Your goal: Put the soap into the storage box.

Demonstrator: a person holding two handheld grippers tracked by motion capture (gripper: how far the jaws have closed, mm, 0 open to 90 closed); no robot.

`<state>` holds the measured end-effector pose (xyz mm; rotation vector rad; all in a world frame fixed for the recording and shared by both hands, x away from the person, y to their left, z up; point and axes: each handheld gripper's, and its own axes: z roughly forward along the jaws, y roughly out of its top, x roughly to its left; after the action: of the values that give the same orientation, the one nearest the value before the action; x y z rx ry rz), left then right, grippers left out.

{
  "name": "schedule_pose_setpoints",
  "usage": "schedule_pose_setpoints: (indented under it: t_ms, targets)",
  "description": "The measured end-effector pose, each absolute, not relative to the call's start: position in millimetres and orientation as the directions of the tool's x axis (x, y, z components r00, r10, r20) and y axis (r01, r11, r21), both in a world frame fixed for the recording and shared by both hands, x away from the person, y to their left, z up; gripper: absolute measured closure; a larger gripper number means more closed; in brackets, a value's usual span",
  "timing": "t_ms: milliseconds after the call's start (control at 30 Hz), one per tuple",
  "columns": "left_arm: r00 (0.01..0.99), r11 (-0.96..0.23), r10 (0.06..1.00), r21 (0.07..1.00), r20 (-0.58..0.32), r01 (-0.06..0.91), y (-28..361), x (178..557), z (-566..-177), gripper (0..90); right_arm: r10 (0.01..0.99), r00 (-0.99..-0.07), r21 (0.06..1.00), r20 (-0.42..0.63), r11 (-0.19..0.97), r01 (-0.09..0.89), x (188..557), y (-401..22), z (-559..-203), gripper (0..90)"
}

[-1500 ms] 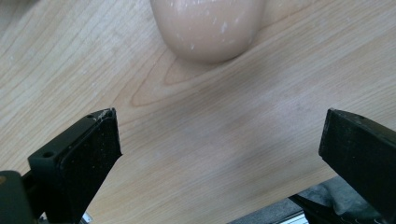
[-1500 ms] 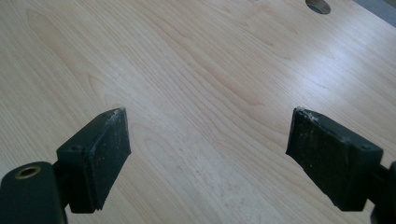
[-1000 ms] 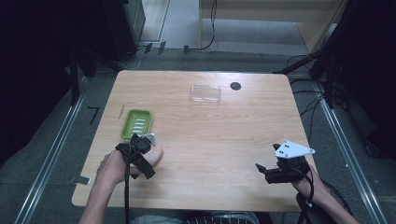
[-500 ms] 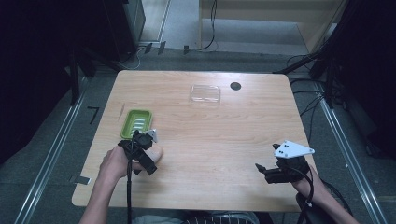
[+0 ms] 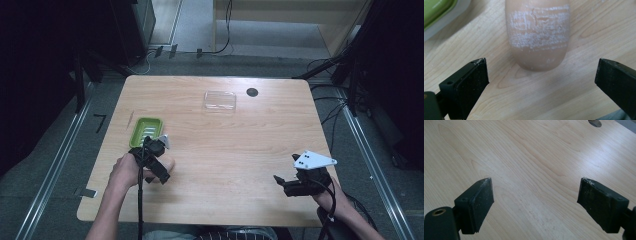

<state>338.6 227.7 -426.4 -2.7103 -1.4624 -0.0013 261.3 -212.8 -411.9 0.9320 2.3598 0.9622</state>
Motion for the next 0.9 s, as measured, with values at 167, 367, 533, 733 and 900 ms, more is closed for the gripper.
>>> schedule_pose_setpoints:
  t_ms: [167, 367, 533, 733, 900]
  targets:
    - [0.536, -0.535, 0.843, -0.05, 0.031, 0.844, 228.7, 344.5, -427.4, 0.0, 0.718, -0.684, 0.733, -0.129, 0.533, 0.422, 261.3, -212.8, -411.7, 13.4]
    - [0.535, -0.533, 0.844, -0.062, 0.036, 0.844, 225.0, 349.9, -431.5, 0.0, 0.717, -0.685, 0.733, -0.128, 0.534, 0.422, 261.5, -212.7, -411.7, 13.4]
    - [0.528, -0.525, 0.849, -0.072, 0.034, 0.848, 223.4, 353.2, -434.7, 0.0, 0.72, -0.683, 0.735, -0.126, 0.53, 0.423, 261.5, -213.1, -411.8, 13.4]
    - [0.511, -0.508, 0.859, -0.07, 0.039, 0.859, 218.4, 358.7, -441.4, 0.0, 0.719, -0.684, 0.736, -0.127, 0.53, 0.421, 261.4, -213.1, -411.7, 13.4]
    - [0.497, -0.494, 0.866, -0.062, 0.046, 0.867, 215.5, 360.8, -445.0, 0.0, 0.72, -0.683, 0.737, -0.126, 0.529, 0.422, 261.3, -213.2, -411.8, 13.4]
